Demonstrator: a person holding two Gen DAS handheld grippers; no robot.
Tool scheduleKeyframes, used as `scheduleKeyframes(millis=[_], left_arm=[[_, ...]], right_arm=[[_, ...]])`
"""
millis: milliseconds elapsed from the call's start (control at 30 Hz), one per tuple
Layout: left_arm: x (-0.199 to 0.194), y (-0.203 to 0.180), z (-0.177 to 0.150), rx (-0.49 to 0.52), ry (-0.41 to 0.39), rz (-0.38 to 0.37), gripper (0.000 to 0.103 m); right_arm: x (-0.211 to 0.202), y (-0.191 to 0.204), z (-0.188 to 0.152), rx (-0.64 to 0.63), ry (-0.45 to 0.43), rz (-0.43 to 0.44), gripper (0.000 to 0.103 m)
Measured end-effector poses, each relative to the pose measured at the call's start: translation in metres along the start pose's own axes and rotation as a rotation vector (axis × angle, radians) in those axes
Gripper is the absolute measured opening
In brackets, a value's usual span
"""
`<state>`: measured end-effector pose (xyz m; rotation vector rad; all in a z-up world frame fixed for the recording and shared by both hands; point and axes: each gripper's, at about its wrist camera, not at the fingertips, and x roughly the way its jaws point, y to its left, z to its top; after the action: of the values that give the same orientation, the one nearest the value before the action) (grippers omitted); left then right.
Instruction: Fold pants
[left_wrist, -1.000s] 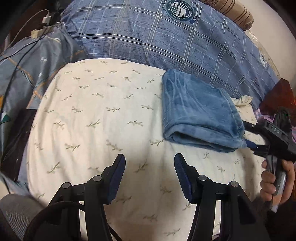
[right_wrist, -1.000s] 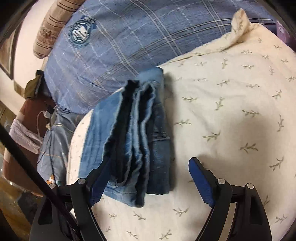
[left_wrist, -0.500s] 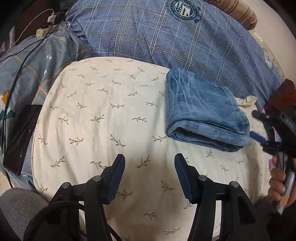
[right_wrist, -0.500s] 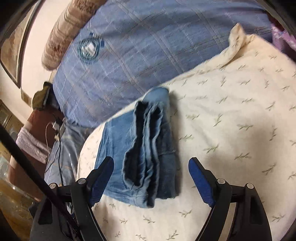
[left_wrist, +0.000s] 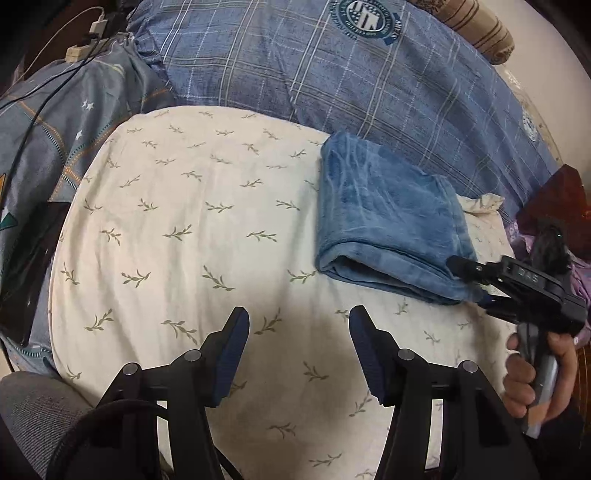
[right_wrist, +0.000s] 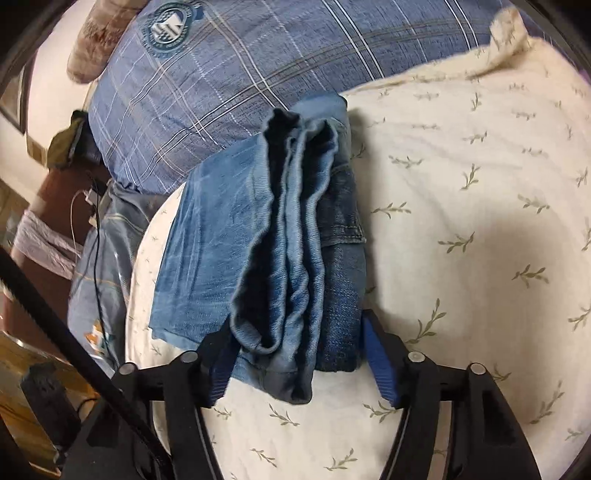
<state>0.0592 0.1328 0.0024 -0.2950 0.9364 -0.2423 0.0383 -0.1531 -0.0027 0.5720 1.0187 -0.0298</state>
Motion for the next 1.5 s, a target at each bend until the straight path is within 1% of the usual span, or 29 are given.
scheduleKeyframes(millis=[100, 200, 300, 400, 533, 600, 667, 700, 733, 767, 800, 833, 867, 933, 967, 1000, 1033, 1067, 1100, 1133, 1200, 1267, 1300, 1333, 1367, 1400, 1433, 1467, 1500], left_arm=[[0.002, -0.002, 0.000, 0.002, 0.004, -0.003, 0.058], [0.014, -0.008, 0.002, -0.002, 0.022, -0.006, 0.058], [0.021, -0.013, 0.008, -0.012, 0.024, -0.019, 0.058], [0.029, -0.012, 0.017, -0.046, 0.026, -0.057, 0.058], [0.041, -0.004, 0.044, -0.089, 0.012, -0.091, 0.058], [0.046, 0.002, 0.061, -0.106, 0.001, -0.103, 0.058], [0.053, 0.013, 0.077, -0.157, -0.001, -0.093, 0.058], [0.056, 0.018, 0.081, -0.174, 0.002, -0.111, 0.058], [0.059, 0.022, 0.083, -0.185, 0.007, -0.151, 0.059], [0.066, 0.027, 0.081, -0.187, 0.027, -0.185, 0.059], [0.072, 0.030, 0.079, -0.198, 0.058, -0.189, 0.059], [0.079, 0.032, 0.075, -0.222, 0.095, -0.204, 0.059], [0.083, 0.033, 0.075, -0.233, 0.115, -0.228, 0.059], [0.091, 0.030, 0.075, -0.240, 0.137, -0.282, 0.059], [0.095, 0.024, 0.076, -0.218, 0.147, -0.302, 0.059], [0.097, 0.017, 0.077, -0.188, 0.156, -0.317, 0.058], [0.099, 0.008, 0.076, -0.148, 0.157, -0.318, 0.057], [0.102, 0.002, 0.075, -0.116, 0.153, -0.282, 0.057], [0.107, -0.004, 0.074, -0.076, 0.150, -0.226, 0.054], [0.113, -0.008, 0.072, -0.054, 0.149, -0.200, 0.048], [0.111, -0.008, 0.072, -0.086, 0.112, -0.232, 0.023], [0.104, -0.016, 0.077, -0.046, 0.064, -0.247, 0.020], [0.105, -0.015, 0.078, -0.059, 0.060, -0.247, 0.020], [0.110, -0.010, 0.077, -0.088, 0.074, -0.251, 0.022], [0.113, -0.008, 0.076, -0.105, 0.086, -0.248, 0.027], [0.114, -0.005, 0.075, -0.111, 0.085, -0.234, 0.037], [0.113, -0.006, 0.074, -0.104, 0.072, -0.207, 0.041], [0.107, -0.010, 0.071, -0.082, 0.041, -0.160, 0.046], [0.100, -0.013, 0.069, -0.056, 0.010, -0.124, 0.049]], right_arm=[[-0.001, 0.001, 0.000, 0.001, -0.009, -0.007, 0.070], [-0.006, 0.003, -0.003, -0.014, -0.025, -0.028, 0.074], [-0.008, 0.000, -0.002, 0.000, -0.025, -0.020, 0.074], [-0.012, -0.001, 0.000, 0.007, -0.045, -0.027, 0.074], [-0.024, -0.002, 0.004, -0.001, -0.102, -0.040, 0.075], [-0.029, -0.004, 0.006, 0.006, -0.109, -0.038, 0.075], [-0.033, -0.005, 0.006, 0.015, -0.124, -0.027, 0.077], [-0.034, -0.006, 0.006, 0.018, -0.121, -0.020, 0.077], [-0.033, -0.007, 0.007, 0.025, -0.108, -0.007, 0.077], [-0.031, -0.008, 0.007, 0.030, -0.095, 0.012, 0.077], [-0.030, -0.007, 0.008, 0.030, -0.084, 0.027, 0.077], [-0.027, -0.005, 0.008, 0.027, -0.071, 0.034, 0.077], [-0.024, -0.003, 0.008, 0.020, -0.062, 0.034, 0.077], [-0.013, 0.001, 0.008, 0.002, -0.027, 0.006, 0.077], [-0.008, 0.001, 0.008, -0.004, -0.006, -0.022, 0.073], [-0.003, 0.001, 0.007, -0.005, 0.009, -0.042, 0.072], [-0.001, 0.000, 0.006, -0.001, 0.016, -0.025, 0.065], [0.000, 0.000, 0.006, -0.001, 0.019, -0.006, 0.060], [0.000, 0.001, 0.006, -0.007, 0.018, -0.007, 0.060], [0.001, 0.002, 0.006, -0.017, 0.020, -0.012, 0.057], [0.001, 0.003, 0.006, -0.027, 0.020, -0.011, 0.050], [-0.003, 0.010, 0.005, -0.069, -0.005, -0.010, 0.040], [-0.006, 0.015, 0.005, -0.089, -0.019, -0.009, 0.040], [-0.007, 0.019, 0.003, -0.112, -0.034, -0.015, 0.040], [-0.007, 0.021, 0.002, -0.128, -0.041, -0.023, 0.041], [-0.006, 0.021, 0.000, -0.132, -0.040, -0.032, 0.044], [-0.005, 0.022, -0.001, -0.128, -0.043, -0.040, 0.050], [-0.006, 0.022, -0.002, -0.125, -0.052, -0.055, 0.054], [-0.008, 0.023, -0.004, -0.124, -0.069, -0.073, 0.056]])
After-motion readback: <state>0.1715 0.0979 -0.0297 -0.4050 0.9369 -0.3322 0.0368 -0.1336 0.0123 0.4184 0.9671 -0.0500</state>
